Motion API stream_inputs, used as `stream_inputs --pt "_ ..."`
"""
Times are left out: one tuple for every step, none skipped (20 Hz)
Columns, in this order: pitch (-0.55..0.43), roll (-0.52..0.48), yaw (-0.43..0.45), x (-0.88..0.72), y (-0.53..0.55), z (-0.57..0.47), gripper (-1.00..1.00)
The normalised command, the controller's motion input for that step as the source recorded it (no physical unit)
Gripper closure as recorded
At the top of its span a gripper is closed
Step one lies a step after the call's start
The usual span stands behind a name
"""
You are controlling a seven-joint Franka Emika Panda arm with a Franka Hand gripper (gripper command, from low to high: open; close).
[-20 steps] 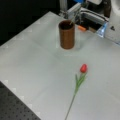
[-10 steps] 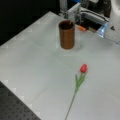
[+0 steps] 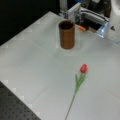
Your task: Flower insertion into a vase
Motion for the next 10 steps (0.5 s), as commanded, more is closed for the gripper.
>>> stream_inputs --pt "0.353 -0.104 -0.102 0.39 -0.17 -0.03 1.0" --pt "0.325 -0.081 -0.097 0.38 -0.19 -0.03 1.0" --pt "0.305 -0.068 -0.094 0.37 -0.21 -0.03 1.0" --pt "0.274 -0.051 -0.088 0.35 -0.22 -0.03 1.0" --pt "0.245 -0.046 -0.088 0.35 -0.23 -0.03 1.0" --pt "0.227 -0.047 -0.087 0.33 -0.23 -0.03 1.0" --pt "0.199 -0.04 -0.089 0.33 -0.22 -0.03 1.0" --pt "0.185 -0.043 -0.089 0.32 -0.22 -0.04 1.0" --pt "0.154 -0.036 -0.084 0.32 -0.21 -0.06 1.0" --pt "0.128 -0.036 -0.082 0.32 -0.19 -0.11 1.0"
